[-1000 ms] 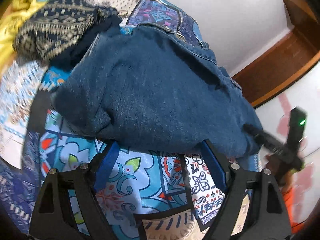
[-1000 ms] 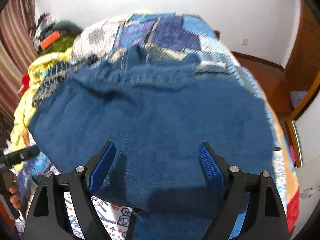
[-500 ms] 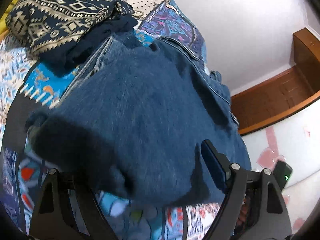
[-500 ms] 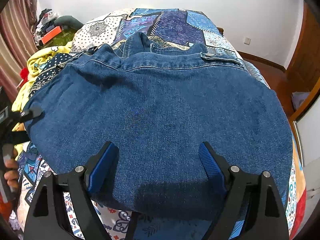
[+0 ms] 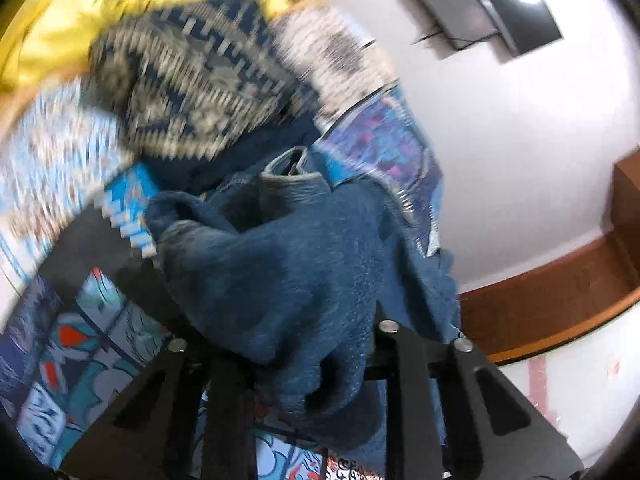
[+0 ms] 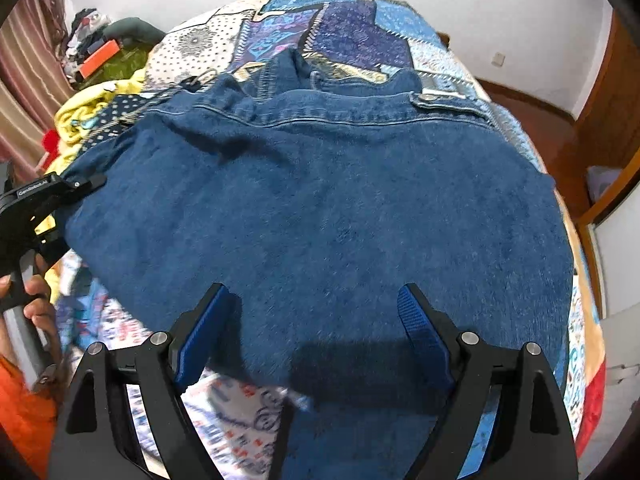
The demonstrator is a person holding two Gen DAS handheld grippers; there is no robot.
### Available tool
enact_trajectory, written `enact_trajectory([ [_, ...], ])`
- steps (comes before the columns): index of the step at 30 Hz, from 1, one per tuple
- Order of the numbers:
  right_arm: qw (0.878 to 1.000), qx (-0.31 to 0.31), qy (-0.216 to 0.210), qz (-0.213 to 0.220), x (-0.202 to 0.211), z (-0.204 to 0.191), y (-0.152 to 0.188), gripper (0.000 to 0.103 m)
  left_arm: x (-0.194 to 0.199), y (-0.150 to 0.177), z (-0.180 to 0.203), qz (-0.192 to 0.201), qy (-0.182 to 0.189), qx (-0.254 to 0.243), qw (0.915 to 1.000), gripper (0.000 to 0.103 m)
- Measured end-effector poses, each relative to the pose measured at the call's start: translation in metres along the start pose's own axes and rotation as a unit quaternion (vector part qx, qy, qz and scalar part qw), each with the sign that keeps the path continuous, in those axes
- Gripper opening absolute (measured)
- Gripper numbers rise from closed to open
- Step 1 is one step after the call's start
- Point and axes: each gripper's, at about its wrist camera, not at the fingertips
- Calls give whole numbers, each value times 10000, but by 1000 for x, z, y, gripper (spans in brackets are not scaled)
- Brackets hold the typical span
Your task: Fold large clothes
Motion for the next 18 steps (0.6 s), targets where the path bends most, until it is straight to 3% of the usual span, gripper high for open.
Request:
enact_trajectory([
  [6,9993,63,-295,227,20,-24,-13,84,42,-7,31,477,131,-551,9973,17],
  [10,9973,95,-610,387,21,-53,-27,84,83,-6,46,890,-11,-1091,9900,17],
  [15,9952,299,-912,201,-6,-104,-33,84,114,0,61,1224,-286,-1797,9757,17],
  [18,9953,508,-826,22,-31,-131,-27,84,118,11,76,1215,-485,-2430,9612,17],
])
Point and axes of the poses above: each gripper's, at about its wrist camera, not at the fingertips, and x roughly against the way its jaws point, z to its right, y to its underside, and after that the axes turned 10 degrees about y, right-handed
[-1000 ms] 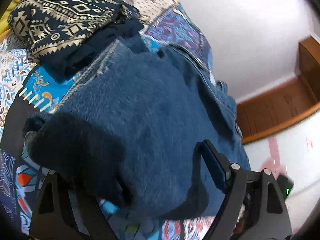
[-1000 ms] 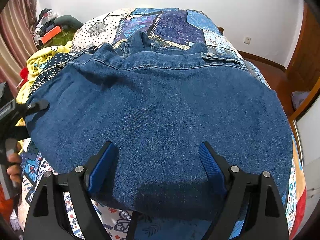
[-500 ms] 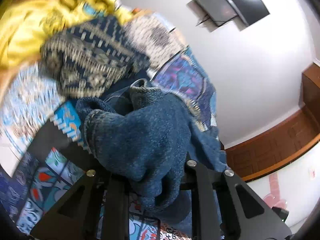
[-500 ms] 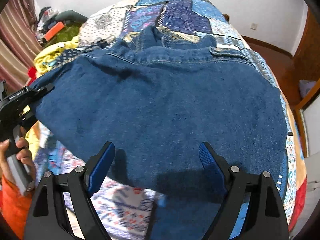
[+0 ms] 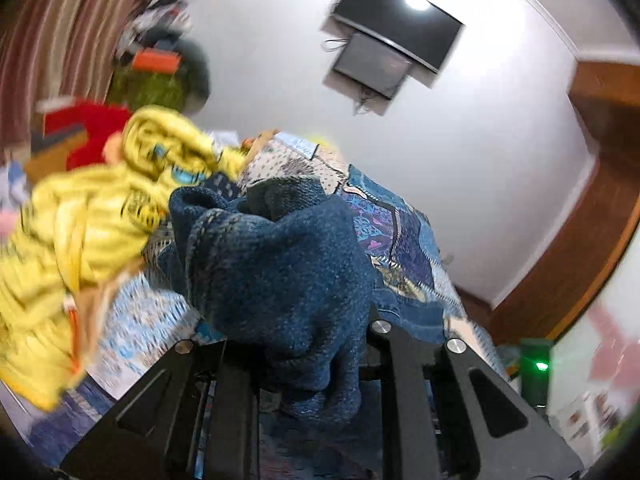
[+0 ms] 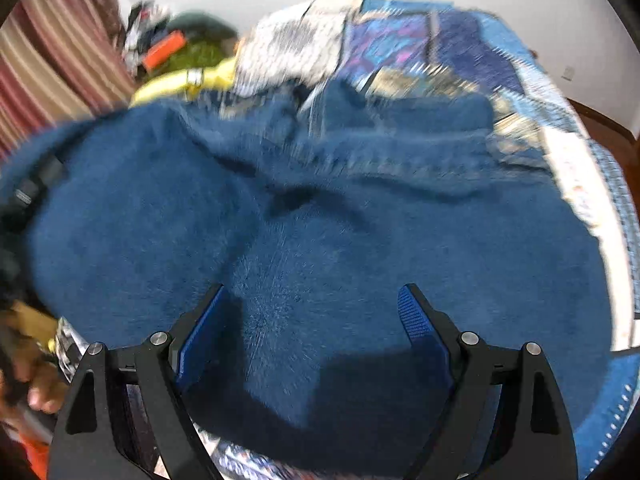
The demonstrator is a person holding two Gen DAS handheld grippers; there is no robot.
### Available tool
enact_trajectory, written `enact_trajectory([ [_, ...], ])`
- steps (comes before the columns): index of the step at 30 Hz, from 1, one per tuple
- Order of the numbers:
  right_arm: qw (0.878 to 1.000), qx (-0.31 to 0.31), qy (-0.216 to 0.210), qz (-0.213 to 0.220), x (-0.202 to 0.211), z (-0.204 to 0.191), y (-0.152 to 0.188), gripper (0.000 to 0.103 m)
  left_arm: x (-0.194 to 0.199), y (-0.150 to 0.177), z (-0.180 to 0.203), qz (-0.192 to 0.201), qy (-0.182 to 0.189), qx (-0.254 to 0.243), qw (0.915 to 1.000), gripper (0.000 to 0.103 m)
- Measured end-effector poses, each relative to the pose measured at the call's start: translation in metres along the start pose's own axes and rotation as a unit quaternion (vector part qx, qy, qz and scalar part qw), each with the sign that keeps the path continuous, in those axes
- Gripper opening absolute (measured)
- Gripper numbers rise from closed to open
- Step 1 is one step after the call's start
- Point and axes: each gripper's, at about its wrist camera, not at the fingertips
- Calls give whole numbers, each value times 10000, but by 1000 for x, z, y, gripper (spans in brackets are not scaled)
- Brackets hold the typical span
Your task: Fold large clothes
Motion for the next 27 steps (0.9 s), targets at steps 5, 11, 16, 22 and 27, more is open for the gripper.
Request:
enact_trajectory([
  [5,9986,450,278,29,-15,-12,12,87,-15,16,30,-81,-47,-890,9960,17],
  [11,9982,536,-188,-200,10,16,12,85,-28,6,63,-64,290,-1101,9935,17],
  [16,9996,-181,176,106,59,75,33,85,-50,2,116,-72,725,-1527,9856,17],
  [22,9910,-917,933,288,102,150,71,85,-77,34,194,-348,1396,-2390,9603,16],
  [27,9821,-1469,1154,232,122,192,97,85,-108,94,241,-1245,1903,-3081,9238,16],
])
Point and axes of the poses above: each gripper's, at about its wrist camera, not at the fingertips, and x roughly against the way its jaws point, z to its right, y to its underside, and after that the axes turned 10 degrees about y, right-handed
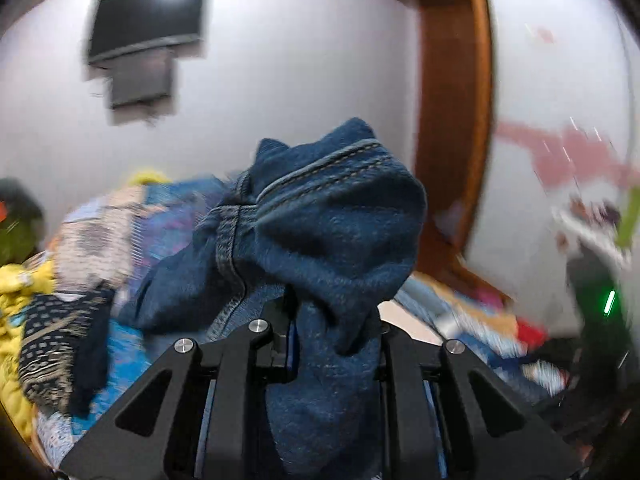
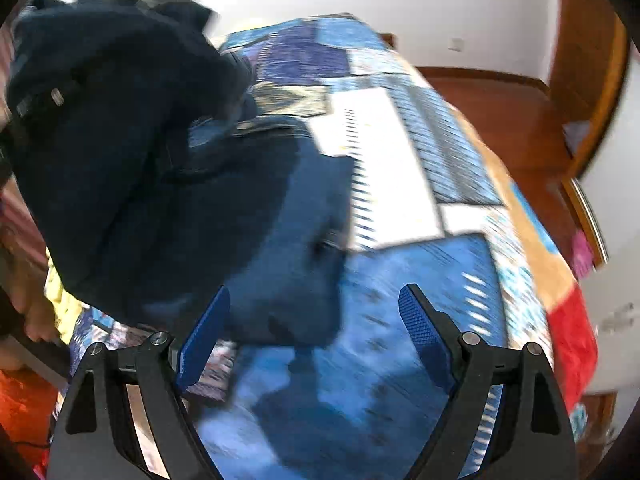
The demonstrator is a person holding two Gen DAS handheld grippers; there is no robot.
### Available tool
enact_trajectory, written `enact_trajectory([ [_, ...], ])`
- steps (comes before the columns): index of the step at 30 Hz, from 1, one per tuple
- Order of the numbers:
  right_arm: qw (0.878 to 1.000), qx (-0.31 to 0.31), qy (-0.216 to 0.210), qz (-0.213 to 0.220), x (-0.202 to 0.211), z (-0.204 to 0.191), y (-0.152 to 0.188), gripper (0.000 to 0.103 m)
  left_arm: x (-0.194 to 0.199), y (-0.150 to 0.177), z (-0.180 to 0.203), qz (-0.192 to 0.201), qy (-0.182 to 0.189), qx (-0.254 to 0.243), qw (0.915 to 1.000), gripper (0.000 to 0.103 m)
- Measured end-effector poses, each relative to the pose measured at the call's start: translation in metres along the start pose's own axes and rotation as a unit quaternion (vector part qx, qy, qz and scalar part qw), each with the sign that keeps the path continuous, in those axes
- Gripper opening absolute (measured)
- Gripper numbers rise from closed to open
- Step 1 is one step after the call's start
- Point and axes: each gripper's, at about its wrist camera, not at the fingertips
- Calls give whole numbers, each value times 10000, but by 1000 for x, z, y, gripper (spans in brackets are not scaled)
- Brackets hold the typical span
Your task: Fold large clothes
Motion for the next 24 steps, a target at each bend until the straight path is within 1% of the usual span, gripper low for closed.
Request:
enact_trajectory([
  [1,10000,-89,24,-3,2,5,2,85,-15,9,8,-325,186,-61,9993,16],
  [2,9998,-199,11,2,4,13,5,85,-22,15,9,-507,290,-54,9983,16],
  [3,9996,-270,0,8,9,16,9,85,-32,25,11,-783,423,8,9960,16],
  [6,9992,-406,6,70,18,24,15,85,-47,42,10,-1385,719,211,9875,16],
  [8,9990,-432,22,112,23,23,15,85,-48,47,15,-1654,888,240,9819,16],
  [10,9989,-434,32,171,27,22,11,85,-45,49,15,-1877,945,121,9776,17],
  [13,9988,-377,-4,297,34,28,9,85,-31,49,18,-1976,979,86,9753,19],
  [16,9983,-282,-93,501,42,25,1,85,-22,50,21,-2070,1014,220,9728,26],
  [18,9975,-212,-176,655,45,20,-6,85,-15,50,18,-2150,1079,336,9700,36],
  [20,9962,-143,-297,811,53,14,-11,85,-9,55,14,-2197,1178,450,9674,41],
  [22,9948,-77,-425,920,59,7,-16,85,-1,52,14,-2233,1225,537,9655,43],
  [23,9940,-37,-498,970,62,3,-18,85,2,51,14,-2252,1249,538,9648,47],
  [24,9931,8,-578,1022,65,-1,-21,85,6,50,14,-2258,1312,552,9637,56],
])
Point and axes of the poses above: each gripper's, at about its wrist camera, not at the fingertips, and x roughly against the way its jaws point, z to its right, y to its underside, and after that the axes turned 10 degrees about y, right-handed
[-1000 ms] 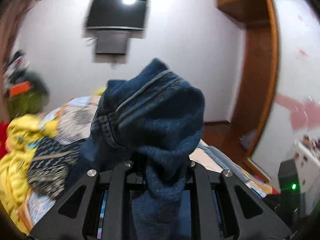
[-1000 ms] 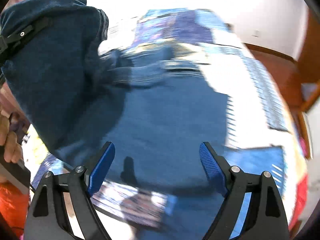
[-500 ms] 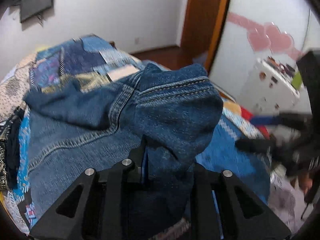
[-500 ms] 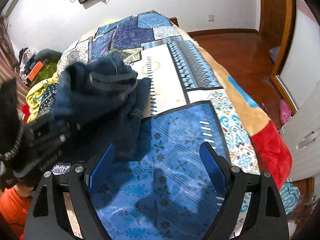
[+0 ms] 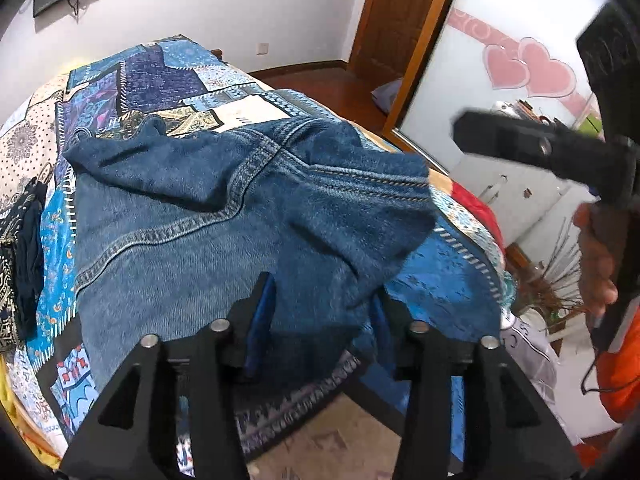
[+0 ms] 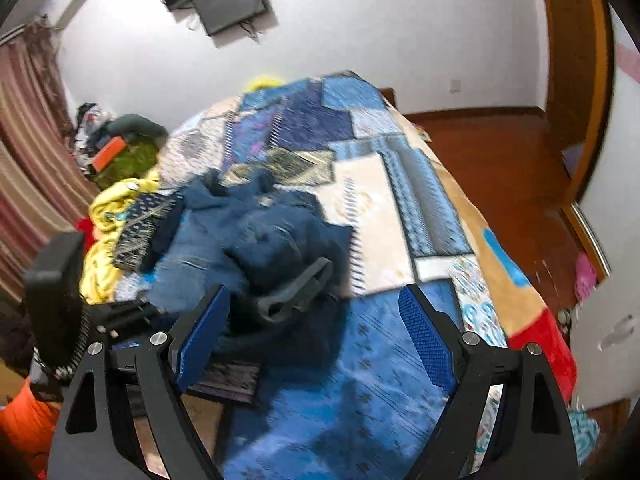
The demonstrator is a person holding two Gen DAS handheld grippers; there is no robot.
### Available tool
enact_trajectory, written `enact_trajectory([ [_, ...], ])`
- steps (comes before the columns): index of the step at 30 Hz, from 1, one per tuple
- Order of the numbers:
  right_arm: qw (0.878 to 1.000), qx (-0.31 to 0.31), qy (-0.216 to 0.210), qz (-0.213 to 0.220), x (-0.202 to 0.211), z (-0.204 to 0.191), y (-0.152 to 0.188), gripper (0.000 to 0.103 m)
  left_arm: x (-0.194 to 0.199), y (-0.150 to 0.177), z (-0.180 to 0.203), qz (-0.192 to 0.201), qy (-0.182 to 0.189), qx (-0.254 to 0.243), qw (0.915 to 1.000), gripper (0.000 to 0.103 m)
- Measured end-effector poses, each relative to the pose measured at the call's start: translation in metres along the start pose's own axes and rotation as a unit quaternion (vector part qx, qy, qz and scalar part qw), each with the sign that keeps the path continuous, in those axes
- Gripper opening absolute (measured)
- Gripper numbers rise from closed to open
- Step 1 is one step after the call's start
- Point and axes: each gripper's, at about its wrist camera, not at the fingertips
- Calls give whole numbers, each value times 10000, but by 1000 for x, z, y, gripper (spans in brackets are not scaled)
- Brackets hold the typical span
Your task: Fold large clothes
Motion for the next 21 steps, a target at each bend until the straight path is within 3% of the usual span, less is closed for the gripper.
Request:
enact_trajectory([
  [2,9999,72,-130,41,0,-8,-3,85,13,3,1,101,148,65,9998,65],
  [5,9995,168,-248,28,-5,-19,-6,85,38,6,0,318,94,91,9994,68],
  [9,9990,264,-339,-139,-22,-29,-2,85,60,11,-22,516,-473,234,9973,72],
  [13,9975,295,-219,-595,-52,-30,10,85,72,22,-61,749,-1031,539,9904,72],
  [16,9961,263,-42,-842,-68,-20,21,85,70,33,-84,692,-1324,723,9861,72],
  [19,9948,170,-125,-997,-74,-4,27,85,59,43,-102,552,-1487,838,9838,73],
  [21,9944,302,-43,-1015,-77,2,29,85,55,50,-111,635,-1359,948,9841,82],
])
Point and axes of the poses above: each gripper's, at about its wrist camera, not at the fingertips, and x roughly against the way its jaws point, z to its right, y to its underside, and after that the axes turned 10 degrees about y, right-handed
